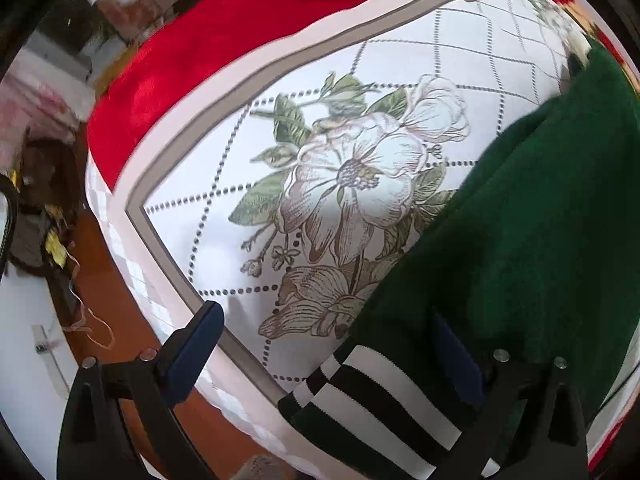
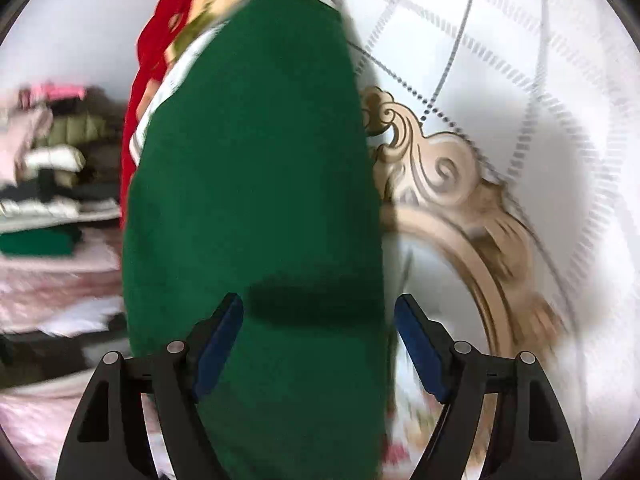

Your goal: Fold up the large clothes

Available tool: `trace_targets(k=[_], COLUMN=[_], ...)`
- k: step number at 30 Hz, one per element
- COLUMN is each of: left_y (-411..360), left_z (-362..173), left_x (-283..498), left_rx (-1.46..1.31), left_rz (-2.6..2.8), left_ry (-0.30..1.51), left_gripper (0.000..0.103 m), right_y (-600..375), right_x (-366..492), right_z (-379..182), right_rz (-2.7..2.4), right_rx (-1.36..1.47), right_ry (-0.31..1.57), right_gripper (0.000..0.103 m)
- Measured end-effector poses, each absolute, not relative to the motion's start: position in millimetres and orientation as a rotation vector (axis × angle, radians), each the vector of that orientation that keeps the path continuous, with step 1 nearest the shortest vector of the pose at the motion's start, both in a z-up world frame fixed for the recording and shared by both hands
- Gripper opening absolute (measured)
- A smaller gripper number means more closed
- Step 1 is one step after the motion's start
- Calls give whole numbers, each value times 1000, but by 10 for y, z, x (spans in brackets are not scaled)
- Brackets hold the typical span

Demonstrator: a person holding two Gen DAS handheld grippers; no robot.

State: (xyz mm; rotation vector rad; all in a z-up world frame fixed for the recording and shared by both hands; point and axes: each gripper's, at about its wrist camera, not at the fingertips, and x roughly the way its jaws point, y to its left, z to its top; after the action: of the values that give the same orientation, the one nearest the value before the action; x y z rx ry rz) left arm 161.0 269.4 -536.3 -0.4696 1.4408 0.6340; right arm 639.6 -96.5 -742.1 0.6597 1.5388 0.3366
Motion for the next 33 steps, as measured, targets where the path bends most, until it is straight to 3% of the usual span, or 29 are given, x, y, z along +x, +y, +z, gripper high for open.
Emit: trace_targets(k=[2, 3, 6, 7, 10, 17, 19, 21, 22, 24, 27, 33], left_y=[2677, 2673, 2640, 2614, 2480, 2234, 2258, 2214, 2202, 2139, 1994, 1713], left_z=[-5289, -5240, -5042, -4945, -4791, -4865, -4874, -4781, -4743, -4673, -4558, -4731], left_x=[1624, 1621, 1529, 1445, 1177, 1072, 1170, 1241, 1301, 1514, 1812, 2316], left_rx=[-448, -443, -422, -431, -519, -606, -614, -595, -567, -476, -349, -256], left_rz=[646, 658, 736, 777, 812, 761, 765, 759, 752, 714, 654, 549], left_ry=[1449, 1449, 1436, 1432, 1416, 1453, 1440, 1399, 1383, 1370, 1329, 1327], left_gripper=[103, 103, 103, 103, 103, 102, 102, 102, 102, 102, 102, 102], right_y=[-939, -902, -715, -697, -860, -2271, -2621, -2764, -2723, -2723, -2858, -2841], right_x=[6554, 6598, 6606, 6564, 6351, 5059, 4594, 4182, 4074, 3861, 3699, 3792], right_z=[-7641, -7653, -7631, -7607, -7437, -6992, -6962, -7091, -7142, -7237, -7119, -6383], right_rz=[417, 438, 464, 474, 402, -53, -146, -138, -119, -53, -24, 4], right_rx=[767, 778, 719, 740, 823, 1011, 997, 973, 927, 801, 665, 410], right_ry=[1504, 1475, 1452, 1442, 1384, 1246, 1274, 1426, 1504, 1683, 1771, 1606], right_gripper=[81, 73, 33, 26, 19, 18, 20, 22, 32, 40, 60, 62])
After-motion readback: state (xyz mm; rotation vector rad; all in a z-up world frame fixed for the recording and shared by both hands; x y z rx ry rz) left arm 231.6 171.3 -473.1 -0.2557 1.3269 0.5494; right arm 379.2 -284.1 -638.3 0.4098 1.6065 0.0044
